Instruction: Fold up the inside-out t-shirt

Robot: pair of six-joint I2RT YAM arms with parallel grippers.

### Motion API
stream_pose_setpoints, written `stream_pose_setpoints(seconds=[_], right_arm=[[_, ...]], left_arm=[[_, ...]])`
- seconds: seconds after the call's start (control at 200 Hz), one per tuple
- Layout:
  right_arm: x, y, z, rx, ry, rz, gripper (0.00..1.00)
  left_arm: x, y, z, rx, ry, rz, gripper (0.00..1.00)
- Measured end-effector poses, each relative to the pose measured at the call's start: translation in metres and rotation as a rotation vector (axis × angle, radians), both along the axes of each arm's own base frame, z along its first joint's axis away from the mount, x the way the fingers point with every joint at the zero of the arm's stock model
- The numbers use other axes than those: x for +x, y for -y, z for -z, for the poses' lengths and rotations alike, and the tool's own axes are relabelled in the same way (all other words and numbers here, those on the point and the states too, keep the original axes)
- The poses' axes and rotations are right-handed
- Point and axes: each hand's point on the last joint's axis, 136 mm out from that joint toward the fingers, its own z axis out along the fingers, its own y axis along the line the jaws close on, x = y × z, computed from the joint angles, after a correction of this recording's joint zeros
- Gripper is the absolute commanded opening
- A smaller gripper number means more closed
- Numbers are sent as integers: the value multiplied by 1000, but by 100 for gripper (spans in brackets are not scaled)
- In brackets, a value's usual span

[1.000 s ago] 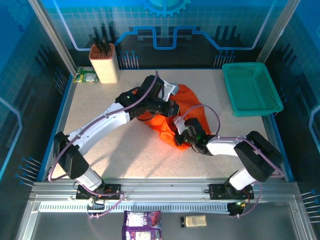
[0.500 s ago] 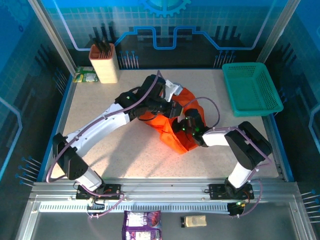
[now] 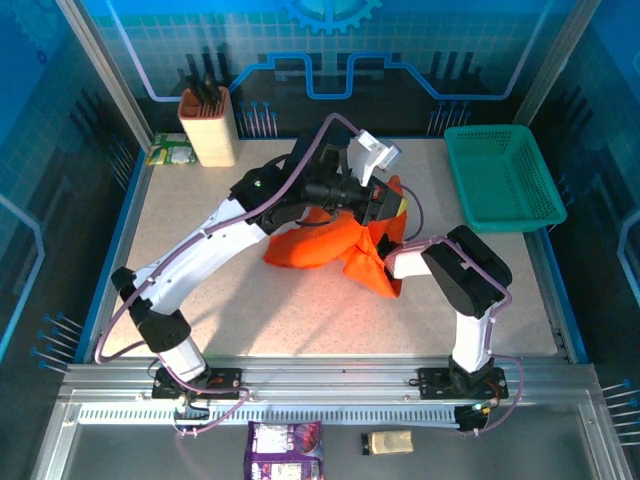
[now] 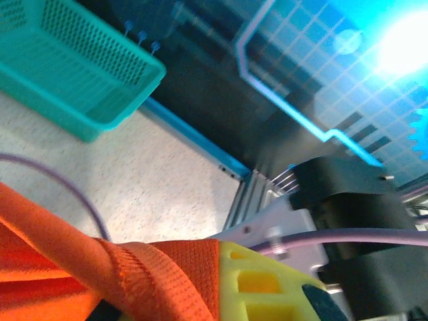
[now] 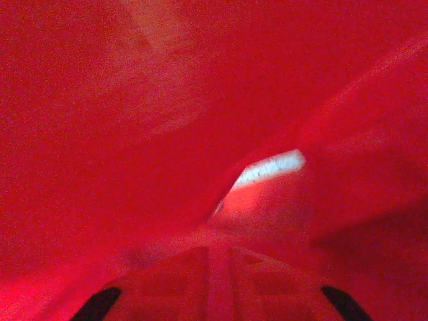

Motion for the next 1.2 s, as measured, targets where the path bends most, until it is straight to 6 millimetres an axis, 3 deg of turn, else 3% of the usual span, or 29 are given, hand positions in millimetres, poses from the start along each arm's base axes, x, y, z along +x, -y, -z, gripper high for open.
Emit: stream_pose_setpoints(seconds=[0.135,0.24,0.425,0.545,0.66,0.83,0.901,1.036,1.201], right_arm=[[8,-6,-6,0,-8,-1,48],[6,-8,5,-45,-56,-9,58],[-19,-5,43,-193,-200,-53,60],[-37,15,73,-302,-315,-50,58],[-38,50,71,-339,-368,17,55],[-35,141,69,-405,-470,225,54],[-37,164,58,-428,-481,285,54],[-51,163,32,-440,-469,279,54],[-67,130,12,-442,-478,203,56]], left_arm=[[-3,-2,-7,-12,7,7,0],[-3,-5,-5,3,7,-8,1],[8,-26,2,69,38,-117,1],[19,-53,12,103,34,-206,1],[33,-84,22,123,7,-303,1],[41,-112,31,137,-12,-384,0],[42,-118,36,145,-20,-405,1],[49,-131,52,173,-39,-452,0],[67,-149,87,220,-82,-515,0]])
